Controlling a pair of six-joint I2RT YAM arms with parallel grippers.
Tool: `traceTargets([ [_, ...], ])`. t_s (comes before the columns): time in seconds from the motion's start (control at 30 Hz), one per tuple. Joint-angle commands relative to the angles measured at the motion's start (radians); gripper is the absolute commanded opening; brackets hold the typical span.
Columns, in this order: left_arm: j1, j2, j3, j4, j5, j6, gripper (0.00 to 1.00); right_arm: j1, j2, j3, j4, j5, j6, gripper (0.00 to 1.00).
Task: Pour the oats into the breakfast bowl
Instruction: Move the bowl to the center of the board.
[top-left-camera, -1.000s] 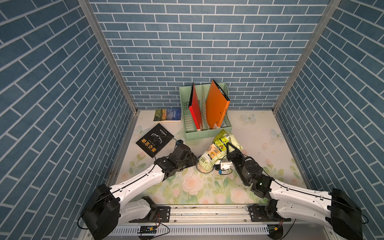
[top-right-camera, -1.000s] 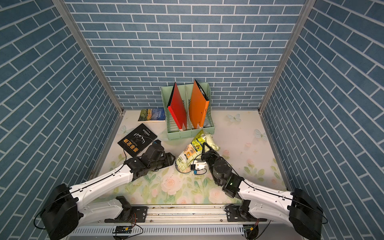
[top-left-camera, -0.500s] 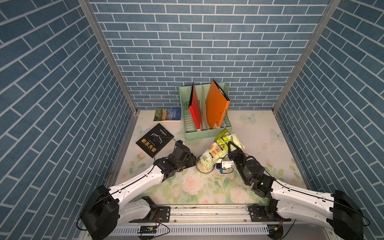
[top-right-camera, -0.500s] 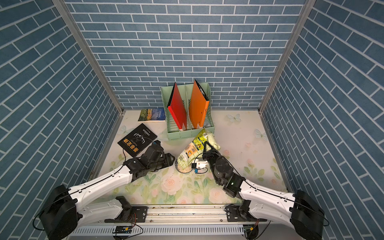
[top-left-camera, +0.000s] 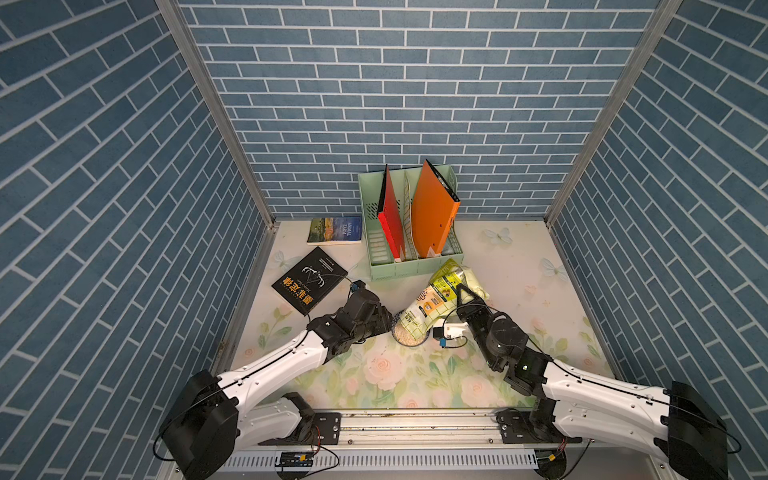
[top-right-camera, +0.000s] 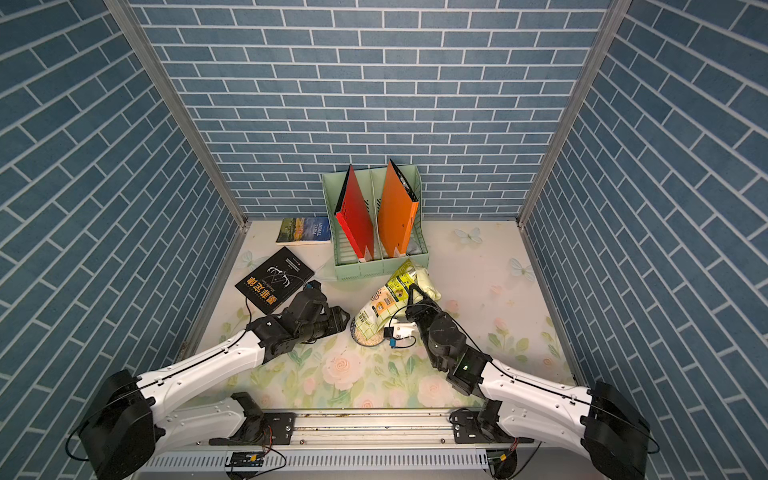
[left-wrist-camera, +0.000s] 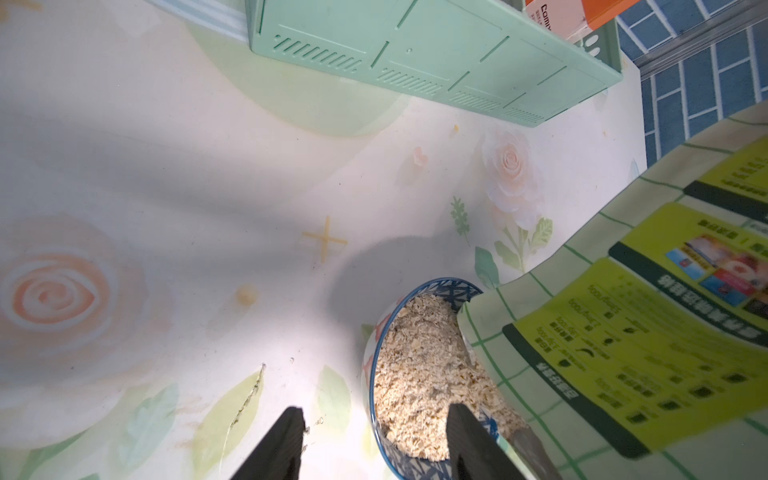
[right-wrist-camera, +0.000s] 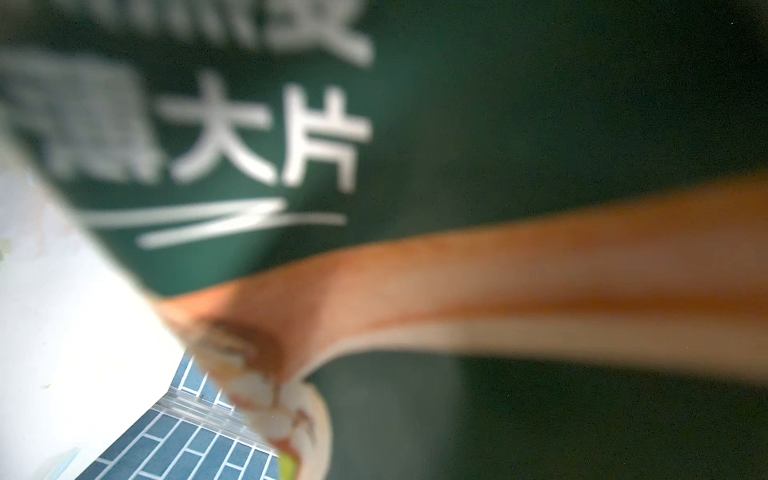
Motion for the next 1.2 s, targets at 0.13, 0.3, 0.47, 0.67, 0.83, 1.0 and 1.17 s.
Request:
traceTargets([
  [0.13,0.010,0.006,0.002,0.008,-0.002,0.000,0.60,-0.003,-0.073,0.016,0.030,0.074,0.243,0.00],
  [0.3,0.010,0.000,0.007,0.007,-0.002,0.001,0.60,-0.011,-0.072,0.005,0.011,0.127,0.316,0.00],
  [0.47,0.011,0.004,0.012,0.010,0.004,0.004,0.60,-0.015,-0.059,-0.003,-0.006,0.182,0.426,0.00],
  [0.67,0.011,-0.009,0.008,0.013,-0.001,0.004,0.60,-0.017,-0.063,0.007,-0.100,0.209,0.573,0.00],
  [0.83,0.015,-0.028,0.019,0.006,-0.020,0.006,0.61,-0.018,-0.077,0.003,-0.154,0.211,0.651,0.00],
  [1.0,0.022,-0.040,0.046,-0.019,-0.071,0.029,0.61,-0.018,-0.119,0.022,-0.256,0.183,0.763,0.00],
  [1.17,0.030,-0.034,0.068,-0.017,-0.092,0.037,0.61,-0.034,-0.129,0.048,-0.407,0.166,0.933,0.00],
])
